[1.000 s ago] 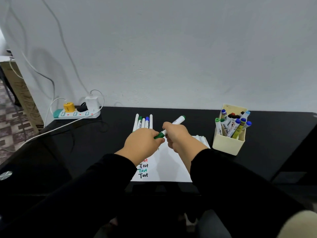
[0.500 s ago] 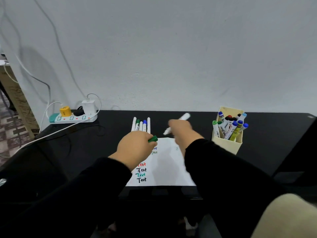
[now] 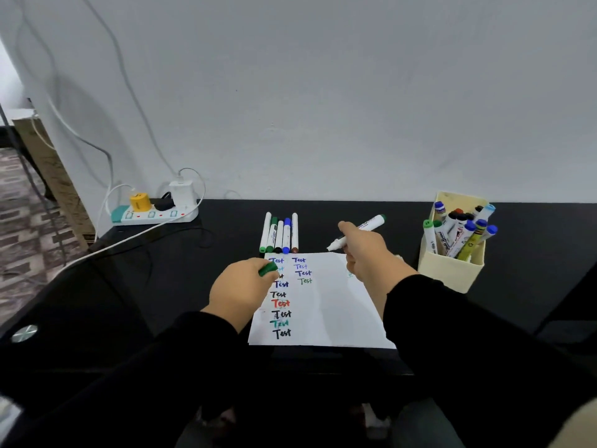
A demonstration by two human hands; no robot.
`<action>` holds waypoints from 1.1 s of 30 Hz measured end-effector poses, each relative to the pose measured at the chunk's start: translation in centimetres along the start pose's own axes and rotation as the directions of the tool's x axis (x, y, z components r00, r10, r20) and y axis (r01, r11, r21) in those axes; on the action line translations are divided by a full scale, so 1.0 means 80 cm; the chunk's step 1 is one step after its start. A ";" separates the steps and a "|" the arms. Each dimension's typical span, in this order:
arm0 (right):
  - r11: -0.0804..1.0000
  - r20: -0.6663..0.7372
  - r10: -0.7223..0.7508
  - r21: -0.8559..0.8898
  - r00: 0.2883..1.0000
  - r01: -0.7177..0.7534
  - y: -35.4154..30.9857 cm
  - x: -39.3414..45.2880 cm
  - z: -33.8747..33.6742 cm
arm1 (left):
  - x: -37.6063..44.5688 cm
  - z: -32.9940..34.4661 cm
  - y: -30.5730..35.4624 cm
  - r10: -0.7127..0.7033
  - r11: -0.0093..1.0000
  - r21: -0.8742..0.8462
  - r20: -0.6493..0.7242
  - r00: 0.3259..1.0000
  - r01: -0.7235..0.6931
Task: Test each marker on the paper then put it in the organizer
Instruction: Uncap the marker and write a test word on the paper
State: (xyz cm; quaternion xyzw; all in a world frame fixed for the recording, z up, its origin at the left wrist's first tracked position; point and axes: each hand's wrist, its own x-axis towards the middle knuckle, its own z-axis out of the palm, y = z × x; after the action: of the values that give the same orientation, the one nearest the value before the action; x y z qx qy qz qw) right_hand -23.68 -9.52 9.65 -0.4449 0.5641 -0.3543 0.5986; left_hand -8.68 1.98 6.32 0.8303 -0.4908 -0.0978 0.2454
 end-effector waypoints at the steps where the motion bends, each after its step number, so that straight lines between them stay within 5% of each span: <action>1: 1.000 -0.011 -0.024 -0.011 1.000 0.024 0.005 0.001 0.000 | 0.000 0.005 -0.006 -0.024 0.999 -0.023 0.005 1.000 0.024; 6: 0.978 -0.027 -0.210 -0.029 0.977 0.209 0.048 0.006 0.008 | 0.001 0.035 -0.035 -0.031 0.995 -0.095 0.005 0.999 0.032; 14: 0.935 0.024 -0.293 -0.200 0.956 0.292 0.073 0.014 0.027 | 0.008 0.057 -0.052 -0.034 0.998 -0.058 0.052 0.998 0.037; 33: 0.880 0.016 -0.378 -0.305 0.926 0.365 0.106 0.027 0.036 | 0.011 0.069 -0.062 -0.029 1.000 0.012 0.053 0.998 0.028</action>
State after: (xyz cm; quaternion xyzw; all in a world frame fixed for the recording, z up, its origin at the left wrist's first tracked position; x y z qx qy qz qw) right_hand -21.24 -8.10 0.86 -0.6231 0.5287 -0.3818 0.4319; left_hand -6.67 1.44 -0.82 0.8357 -0.4859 -0.1203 0.2260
